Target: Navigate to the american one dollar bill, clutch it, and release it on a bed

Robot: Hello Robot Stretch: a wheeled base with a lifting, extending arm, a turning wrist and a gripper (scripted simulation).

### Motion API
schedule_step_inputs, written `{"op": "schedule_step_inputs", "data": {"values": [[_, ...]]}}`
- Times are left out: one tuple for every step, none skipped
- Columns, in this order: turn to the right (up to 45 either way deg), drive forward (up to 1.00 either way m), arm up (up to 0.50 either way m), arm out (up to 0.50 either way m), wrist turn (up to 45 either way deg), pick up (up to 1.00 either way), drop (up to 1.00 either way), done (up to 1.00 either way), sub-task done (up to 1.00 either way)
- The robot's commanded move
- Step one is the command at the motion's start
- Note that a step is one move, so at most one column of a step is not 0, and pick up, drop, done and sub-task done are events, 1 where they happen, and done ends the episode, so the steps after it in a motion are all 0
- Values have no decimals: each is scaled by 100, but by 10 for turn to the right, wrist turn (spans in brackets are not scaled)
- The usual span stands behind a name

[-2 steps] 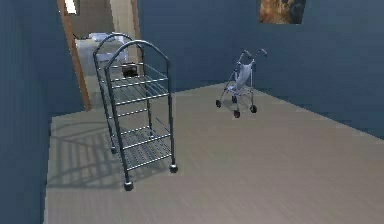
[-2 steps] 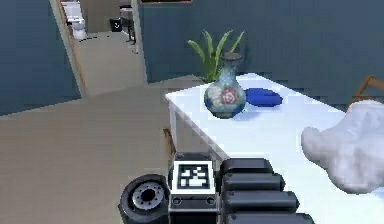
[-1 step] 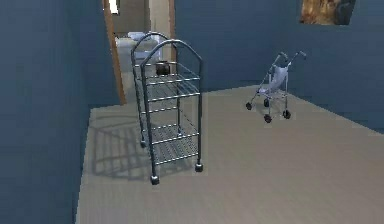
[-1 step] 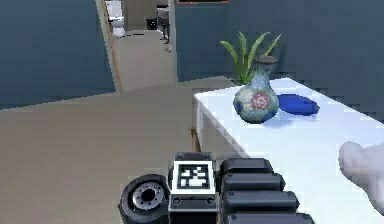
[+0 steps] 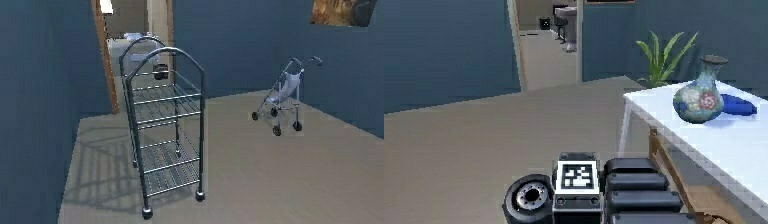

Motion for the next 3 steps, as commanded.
{"op": "schedule_step_inputs", "data": {"values": [[390, 0, 0, 0, 0, 0, 0, 0, 0], [0, 85, 0, 0, 0, 0, 0, 0, 0], [-150, 0, 0, 0, 0, 0, 0, 0, 0]]}}
